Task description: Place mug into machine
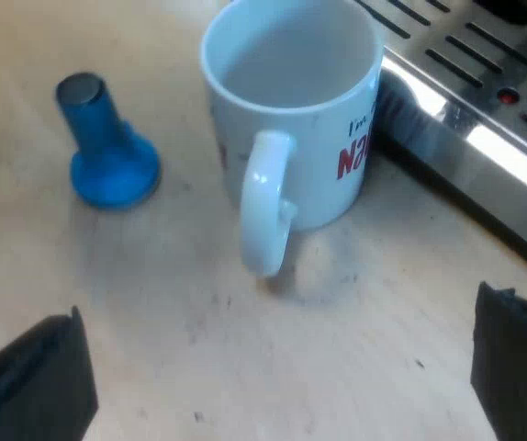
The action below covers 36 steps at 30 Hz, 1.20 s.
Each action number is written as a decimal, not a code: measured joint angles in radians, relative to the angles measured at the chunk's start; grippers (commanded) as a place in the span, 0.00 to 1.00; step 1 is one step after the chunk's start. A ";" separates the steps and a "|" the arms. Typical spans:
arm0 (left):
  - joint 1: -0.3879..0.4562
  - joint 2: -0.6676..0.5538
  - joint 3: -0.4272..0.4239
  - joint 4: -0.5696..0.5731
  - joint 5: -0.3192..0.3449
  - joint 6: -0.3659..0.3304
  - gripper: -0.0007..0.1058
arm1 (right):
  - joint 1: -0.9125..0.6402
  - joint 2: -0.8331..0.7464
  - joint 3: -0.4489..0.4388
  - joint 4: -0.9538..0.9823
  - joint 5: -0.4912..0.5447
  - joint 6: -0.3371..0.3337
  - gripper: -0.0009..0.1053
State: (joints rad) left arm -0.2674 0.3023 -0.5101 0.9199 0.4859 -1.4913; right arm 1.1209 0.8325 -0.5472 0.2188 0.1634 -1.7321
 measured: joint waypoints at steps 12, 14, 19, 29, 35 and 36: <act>0.000 0.000 0.116 -0.070 0.000 0.008 0.86 | 0.009 0.242 0.025 -0.309 0.025 0.101 0.81; 0.000 0.000 0.122 -0.088 -0.001 0.008 0.86 | 0.020 0.277 0.025 -0.338 0.063 0.134 0.81; 0.000 0.000 0.122 -0.093 -0.001 0.008 0.86 | 0.081 0.379 0.025 -0.446 0.159 0.138 0.81; 0.000 0.000 0.122 -0.093 -0.001 0.008 0.86 | 0.103 0.560 0.025 -0.639 0.244 0.141 0.81; 0.000 0.000 0.122 -0.093 -0.001 0.008 0.86 | 0.103 0.711 0.023 -0.796 0.247 0.141 0.81; 0.000 0.000 0.122 -0.093 -0.001 0.008 0.86 | 0.103 0.725 0.023 -0.817 0.247 0.141 0.81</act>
State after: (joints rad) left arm -0.2674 0.3023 -0.3884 0.8266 0.4849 -1.4830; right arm 1.2238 1.5574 -0.5246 -0.5983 0.4100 -1.5913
